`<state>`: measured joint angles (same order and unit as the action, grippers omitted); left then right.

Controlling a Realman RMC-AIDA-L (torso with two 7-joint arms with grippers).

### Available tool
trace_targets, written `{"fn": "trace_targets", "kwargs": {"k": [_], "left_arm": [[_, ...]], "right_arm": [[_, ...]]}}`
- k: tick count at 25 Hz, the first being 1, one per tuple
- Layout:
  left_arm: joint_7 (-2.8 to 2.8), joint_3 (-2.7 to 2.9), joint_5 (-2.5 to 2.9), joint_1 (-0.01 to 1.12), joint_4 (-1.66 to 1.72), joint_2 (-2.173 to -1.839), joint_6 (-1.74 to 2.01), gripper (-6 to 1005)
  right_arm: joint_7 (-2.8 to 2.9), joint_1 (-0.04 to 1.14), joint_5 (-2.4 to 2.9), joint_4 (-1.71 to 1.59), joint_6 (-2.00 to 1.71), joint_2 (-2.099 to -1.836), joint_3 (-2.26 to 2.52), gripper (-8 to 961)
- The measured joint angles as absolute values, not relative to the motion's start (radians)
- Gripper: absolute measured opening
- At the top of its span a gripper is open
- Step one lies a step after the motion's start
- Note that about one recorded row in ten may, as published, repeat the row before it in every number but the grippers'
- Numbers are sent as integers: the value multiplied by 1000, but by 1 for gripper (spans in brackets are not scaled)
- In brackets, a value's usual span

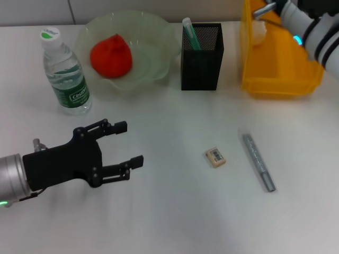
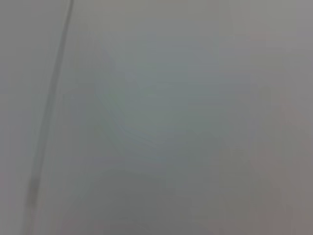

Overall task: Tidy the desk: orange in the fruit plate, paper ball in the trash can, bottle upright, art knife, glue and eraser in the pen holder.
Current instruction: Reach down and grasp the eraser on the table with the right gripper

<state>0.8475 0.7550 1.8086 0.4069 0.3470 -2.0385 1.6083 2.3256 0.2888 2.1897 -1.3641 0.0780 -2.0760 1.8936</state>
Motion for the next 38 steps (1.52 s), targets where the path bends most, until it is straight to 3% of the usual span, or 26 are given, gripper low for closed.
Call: {"fn": "trace_targets", "kwargs": {"k": [12, 23, 32, 34, 38], "left_arm": [[893, 756, 1909, 403, 390, -2011, 1662, 840], [912, 756, 1923, 407, 391, -2009, 1676, 840], [968, 756, 1944, 411, 421, -2012, 1688, 840], [977, 755, 1950, 412, 427, -2015, 1685, 840], [983, 753, 1951, 413, 428, -2017, 1682, 840]], "right_arm": [[2453, 282, 1960, -1632, -729, -2077, 1642, 604], [2304, 382, 1876, -1491, -1538, -2074, 1187, 639], [2177, 506, 1939, -1234, -1769, -2012, 1001, 668], [2146, 529, 2003, -1224, -1771, -2017, 1002, 674], [2046, 587, 2155, -1216, -1776, -2055, 1003, 708]]}}
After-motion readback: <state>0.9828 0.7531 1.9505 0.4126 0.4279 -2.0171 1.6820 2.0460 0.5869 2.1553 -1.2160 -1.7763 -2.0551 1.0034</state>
